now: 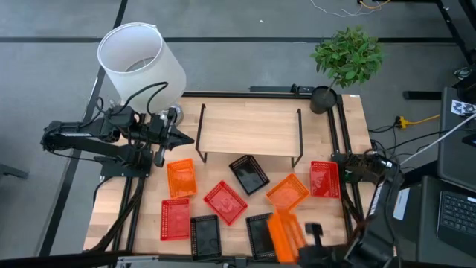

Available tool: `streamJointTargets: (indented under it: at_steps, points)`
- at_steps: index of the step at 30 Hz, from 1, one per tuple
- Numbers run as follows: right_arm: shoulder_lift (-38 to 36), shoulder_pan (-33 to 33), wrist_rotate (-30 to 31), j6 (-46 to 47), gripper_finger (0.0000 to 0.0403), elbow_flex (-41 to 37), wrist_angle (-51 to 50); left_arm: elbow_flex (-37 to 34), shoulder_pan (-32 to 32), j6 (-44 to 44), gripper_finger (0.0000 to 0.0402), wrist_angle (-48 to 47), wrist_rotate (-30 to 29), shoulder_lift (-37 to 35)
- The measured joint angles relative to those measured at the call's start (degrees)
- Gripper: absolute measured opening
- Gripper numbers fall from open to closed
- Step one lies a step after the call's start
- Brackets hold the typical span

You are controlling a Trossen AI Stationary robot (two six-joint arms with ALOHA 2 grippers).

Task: Stack baskets on shelf by color
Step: Put the bottom right orange bin on the shelf

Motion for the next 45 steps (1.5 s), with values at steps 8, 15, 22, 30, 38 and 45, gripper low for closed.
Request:
streamJointTargets:
  at_steps: [8, 15, 22, 30, 38, 45]
  points:
    - [0.00, -3.46, 38.36, -17.35, 0.0001, 10.51, -9.17, 0.00, 0.00, 0.00, 0.0000, 0.26, 0.01, 0.00]
    - [-5.48, -11.99, 37.88, -25.36, 0.0000, 12.27, -9.34, 0.00, 0.00, 1.53, 0.0000, 1.08, 0.02, -0.02]
    - [-7.98, -29.12, 13.75, -27.41, 0.0000, 12.20, -14.94, 0.02, 0.00, 0.00, 0.0000, 0.82, 0.02, 0.00]
    - [-3.88, -48.92, -7.35, -44.64, 0.0000, 9.28, -18.25, 0.02, -0.02, -0.04, 0.0000, 0.86, 0.02, 0.00]
    - [-7.00, -55.58, -11.36, -47.07, 0.0000, -9.19, -19.00, 0.02, 0.00, -0.53, 0.0000, 0.84, 0.02, -0.02]
    - [-10.80, -55.62, -15.13, -41.58, 0.0000, -16.06, -18.79, 0.02, -0.02, -0.50, 0.0000, 0.86, 0.01, -0.02]
